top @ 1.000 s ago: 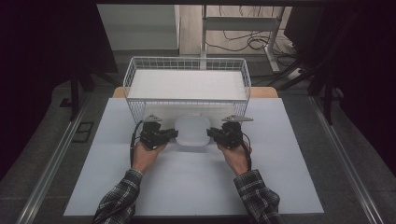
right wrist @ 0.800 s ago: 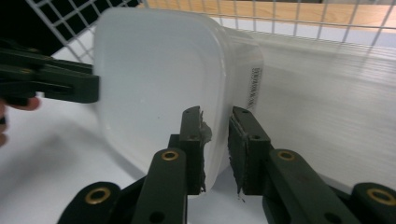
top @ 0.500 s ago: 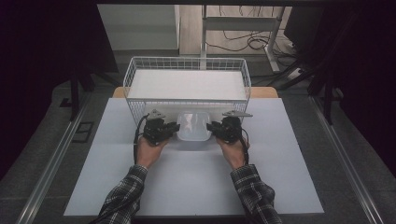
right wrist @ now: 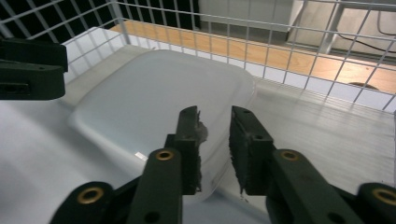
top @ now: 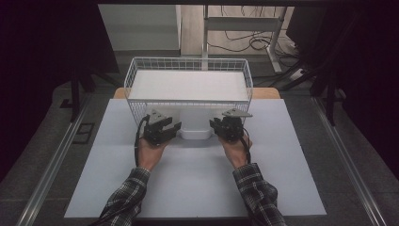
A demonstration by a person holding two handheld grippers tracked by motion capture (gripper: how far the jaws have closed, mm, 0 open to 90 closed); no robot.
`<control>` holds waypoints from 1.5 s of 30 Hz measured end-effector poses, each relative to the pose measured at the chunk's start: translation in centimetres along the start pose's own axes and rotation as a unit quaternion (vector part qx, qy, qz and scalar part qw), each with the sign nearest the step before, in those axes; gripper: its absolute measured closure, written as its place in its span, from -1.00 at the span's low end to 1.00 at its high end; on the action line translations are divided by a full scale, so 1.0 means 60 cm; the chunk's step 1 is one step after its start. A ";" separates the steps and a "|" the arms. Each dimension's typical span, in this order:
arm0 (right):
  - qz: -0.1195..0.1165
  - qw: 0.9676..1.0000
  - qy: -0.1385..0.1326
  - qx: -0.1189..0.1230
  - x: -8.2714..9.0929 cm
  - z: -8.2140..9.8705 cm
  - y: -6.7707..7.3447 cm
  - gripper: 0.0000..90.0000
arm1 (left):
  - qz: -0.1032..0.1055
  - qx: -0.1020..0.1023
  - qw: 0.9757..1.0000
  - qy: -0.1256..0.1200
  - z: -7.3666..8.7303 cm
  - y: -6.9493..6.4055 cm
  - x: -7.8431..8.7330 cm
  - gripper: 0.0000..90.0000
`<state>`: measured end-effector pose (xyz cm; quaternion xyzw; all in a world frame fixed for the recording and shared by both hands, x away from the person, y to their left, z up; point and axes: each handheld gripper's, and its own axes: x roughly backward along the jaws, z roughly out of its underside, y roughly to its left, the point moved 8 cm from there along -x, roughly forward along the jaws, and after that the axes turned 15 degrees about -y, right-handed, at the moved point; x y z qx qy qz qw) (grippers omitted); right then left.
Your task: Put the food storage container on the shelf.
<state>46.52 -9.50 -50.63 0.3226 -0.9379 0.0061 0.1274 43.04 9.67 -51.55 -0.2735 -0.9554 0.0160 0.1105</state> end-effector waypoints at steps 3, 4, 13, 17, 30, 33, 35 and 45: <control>-0.022 1.000 -0.001 0.010 0.017 -0.001 0.011 0.85 | 0.019 0.007 1.000 0.009 0.008 -0.010 0.023 -0.14; -0.027 1.000 0.001 0.016 0.023 0.000 0.014 0.89 | 0.023 0.000 1.000 0.011 0.010 -0.013 0.031 -0.20; -0.057 0.998 0.002 0.015 0.067 0.005 0.037 0.99 | 0.045 -0.020 0.998 0.027 0.048 -0.041 0.113 -0.60; -0.070 0.997 0.008 0.021 0.073 0.010 0.049 0.98 | 0.052 -0.020 0.998 0.032 0.066 -0.043 0.143 -0.68; -0.102 0.994 0.035 0.035 0.054 0.048 0.092 0.98 | 0.048 -0.036 0.997 0.046 0.119 -0.054 0.235 -0.91; -0.101 0.993 0.041 0.036 0.038 0.055 0.097 0.98 | 0.046 -0.055 0.996 0.049 0.134 -0.058 0.252 -0.95; -0.100 0.993 0.042 0.036 0.034 0.057 0.097 0.98 | 0.046 -0.056 0.996 0.046 0.134 -0.059 0.255 -0.96; -0.089 0.994 0.054 0.034 -0.009 0.067 0.089 0.99 | 0.057 -0.055 0.996 0.028 0.135 -0.064 0.263 -0.96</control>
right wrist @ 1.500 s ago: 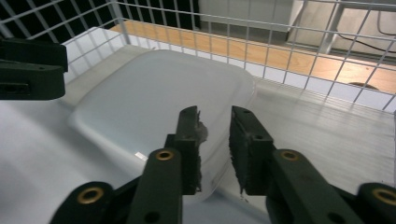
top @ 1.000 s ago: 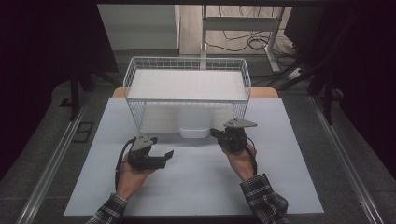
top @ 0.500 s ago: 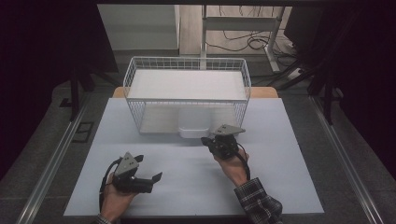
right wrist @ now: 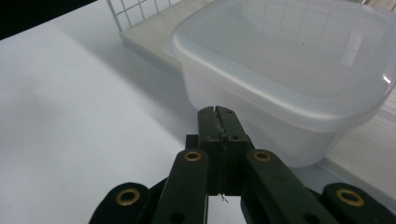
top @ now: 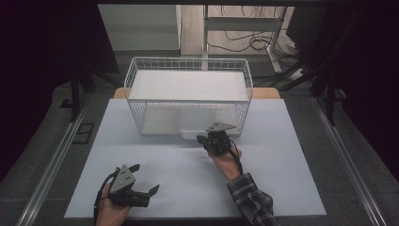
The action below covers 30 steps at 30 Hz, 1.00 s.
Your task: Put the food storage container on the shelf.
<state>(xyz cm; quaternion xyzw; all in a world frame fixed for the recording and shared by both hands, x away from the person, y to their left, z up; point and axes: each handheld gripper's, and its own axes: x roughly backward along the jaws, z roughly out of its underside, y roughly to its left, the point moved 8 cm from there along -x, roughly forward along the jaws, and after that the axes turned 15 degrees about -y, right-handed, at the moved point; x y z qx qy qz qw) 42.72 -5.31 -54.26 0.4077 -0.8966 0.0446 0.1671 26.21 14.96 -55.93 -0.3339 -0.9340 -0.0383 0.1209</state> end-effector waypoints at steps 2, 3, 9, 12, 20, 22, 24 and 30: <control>0.001 1.000 -0.001 0.000 -0.004 -0.001 -0.002 0.99 | 0.000 0.000 1.000 0.003 0.002 -0.001 -0.002 -0.96; 0.002 1.000 0.000 -0.002 -0.007 -0.001 -0.003 0.99 | 0.001 -0.002 1.000 0.004 0.003 -0.001 -0.003 -0.96; 0.006 1.000 0.005 0.002 -0.025 -0.002 -0.009 0.99 | -0.001 -0.003 1.000 0.002 0.003 0.000 -0.004 -0.96; 0.009 1.000 0.006 0.003 -0.035 -0.006 -0.013 0.99 | -0.003 -0.001 1.000 -0.001 0.003 0.002 -0.004 -0.96; 0.017 1.000 0.006 0.003 -0.052 -0.013 -0.025 0.99 | -0.003 -0.004 1.000 -0.002 0.003 0.001 -0.006 -0.93; 0.017 1.000 0.006 0.004 -0.054 -0.014 -0.027 0.99 | -0.003 -0.003 1.000 -0.003 0.002 0.002 -0.005 -0.92; 0.019 1.000 0.007 0.005 -0.058 -0.015 -0.030 0.99 | -0.004 0.000 1.000 -0.002 0.003 0.003 -0.005 -0.92; 0.025 1.000 0.009 0.004 -0.066 -0.017 -0.037 0.99 | -0.004 -0.002 1.000 -0.001 0.004 0.003 -0.006 -0.91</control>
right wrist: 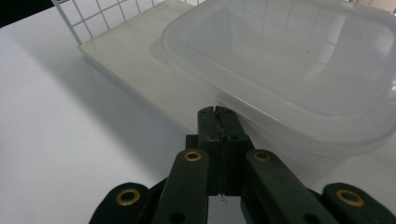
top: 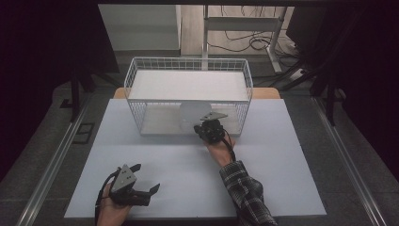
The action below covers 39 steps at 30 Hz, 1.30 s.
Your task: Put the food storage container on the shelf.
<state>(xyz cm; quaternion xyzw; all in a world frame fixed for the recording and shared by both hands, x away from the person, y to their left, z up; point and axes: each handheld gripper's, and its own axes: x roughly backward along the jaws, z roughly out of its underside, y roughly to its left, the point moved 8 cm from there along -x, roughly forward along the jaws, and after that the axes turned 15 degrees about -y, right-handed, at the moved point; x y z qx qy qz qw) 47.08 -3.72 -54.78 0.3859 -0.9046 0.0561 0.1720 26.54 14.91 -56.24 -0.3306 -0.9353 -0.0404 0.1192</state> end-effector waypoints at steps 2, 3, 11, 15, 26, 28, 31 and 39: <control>0.003 1.000 0.000 0.001 -0.002 0.000 -0.003 0.99 | 0.000 -0.001 1.000 0.000 0.000 0.000 0.000 -0.91; 0.004 1.000 0.001 0.001 -0.003 0.000 -0.004 0.99 | -0.001 -0.001 1.000 -0.001 0.000 0.000 0.000 -0.91; 0.008 1.000 -0.001 -0.003 -0.013 -0.003 -0.009 0.99 | 0.004 0.009 1.000 -0.007 -0.001 0.001 -0.001 -0.93; 0.009 1.000 -0.002 -0.008 -0.013 -0.003 -0.009 0.98 | 0.003 0.011 1.000 -0.012 -0.002 0.002 0.000 -0.93; 0.000 1.000 -0.010 -0.002 0.003 -0.008 0.007 0.38 | 0.013 0.023 1.000 -0.011 -0.001 0.003 -0.001 -0.95; -0.001 1.000 -0.009 -0.002 0.005 -0.008 0.008 0.35 | 0.015 0.025 1.000 -0.012 -0.001 0.004 -0.001 -0.95; -0.002 1.000 -0.009 -0.001 0.011 -0.011 0.010 0.24 | 0.014 0.025 1.000 -0.010 0.000 0.005 -0.001 -0.94; -0.009 1.000 -0.004 0.002 0.024 -0.016 0.019 -0.04 | 0.008 0.028 1.000 -0.006 0.001 0.008 0.000 -0.91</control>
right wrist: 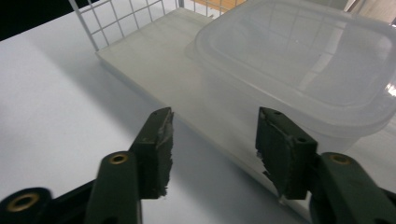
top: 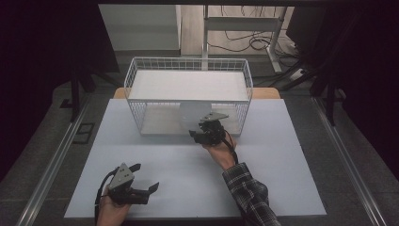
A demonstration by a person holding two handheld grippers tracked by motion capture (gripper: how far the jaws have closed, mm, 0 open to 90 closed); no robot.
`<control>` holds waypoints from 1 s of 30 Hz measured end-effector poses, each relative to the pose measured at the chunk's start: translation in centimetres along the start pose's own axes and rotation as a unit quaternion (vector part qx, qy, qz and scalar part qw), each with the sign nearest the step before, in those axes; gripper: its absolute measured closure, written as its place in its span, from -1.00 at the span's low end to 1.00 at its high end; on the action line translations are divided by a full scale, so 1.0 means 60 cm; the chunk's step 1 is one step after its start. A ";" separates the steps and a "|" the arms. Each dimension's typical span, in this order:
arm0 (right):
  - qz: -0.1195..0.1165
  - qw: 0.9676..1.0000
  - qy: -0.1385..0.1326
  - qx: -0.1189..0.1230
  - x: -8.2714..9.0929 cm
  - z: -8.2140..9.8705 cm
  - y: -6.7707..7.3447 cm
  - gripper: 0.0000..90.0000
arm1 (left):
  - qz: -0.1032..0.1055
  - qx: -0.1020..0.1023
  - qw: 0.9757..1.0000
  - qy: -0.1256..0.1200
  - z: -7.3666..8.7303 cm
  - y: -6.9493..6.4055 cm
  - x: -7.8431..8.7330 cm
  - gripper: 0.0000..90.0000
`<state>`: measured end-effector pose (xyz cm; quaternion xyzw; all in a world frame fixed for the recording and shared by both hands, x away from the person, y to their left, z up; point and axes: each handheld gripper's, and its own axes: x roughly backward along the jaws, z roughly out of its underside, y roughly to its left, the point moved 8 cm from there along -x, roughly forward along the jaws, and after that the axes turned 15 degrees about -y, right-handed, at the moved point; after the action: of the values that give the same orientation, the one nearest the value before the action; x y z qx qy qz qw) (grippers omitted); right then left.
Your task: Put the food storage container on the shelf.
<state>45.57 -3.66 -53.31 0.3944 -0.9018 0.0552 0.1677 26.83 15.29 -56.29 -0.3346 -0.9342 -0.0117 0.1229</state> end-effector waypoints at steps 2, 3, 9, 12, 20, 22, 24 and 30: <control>-0.003 1.000 0.004 -0.003 0.003 0.002 0.003 -0.08 | -0.001 0.002 1.000 0.000 0.000 0.000 0.000 -0.91; -0.005 1.000 0.002 -0.003 0.006 0.004 0.005 -0.13 | -0.001 0.003 1.000 0.000 0.000 0.000 0.000 -0.91; -0.009 1.000 0.002 -0.005 0.013 0.008 0.009 -0.26 | 0.002 0.007 1.000 -0.003 -0.001 0.001 0.000 -0.92; -0.011 1.000 0.003 -0.007 0.017 0.008 0.012 -0.32 | 0.003 0.009 1.000 -0.003 0.000 0.001 0.000 -0.92; -0.020 1.000 0.005 -0.002 0.027 0.011 0.023 -0.52 | 0.005 0.007 1.000 0.013 0.006 0.000 -0.004 -0.93; -0.026 1.000 0.009 -0.002 0.030 0.012 0.027 -0.57 | 0.005 0.006 1.000 0.020 0.008 0.000 -0.005 -0.93; -0.027 1.000 0.011 0.000 0.033 0.013 0.029 -0.61 | 0.004 0.006 1.000 0.025 0.010 0.000 -0.006 -0.93; -0.039 0.999 0.013 -0.002 0.047 0.013 0.037 -0.79 | 0.005 0.014 0.999 0.028 0.011 0.003 -0.006 -0.93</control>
<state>41.96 -4.28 -52.99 0.4279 -0.8838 0.0516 0.1819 27.05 15.29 -57.00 -0.3375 -0.9286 -0.0070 0.1543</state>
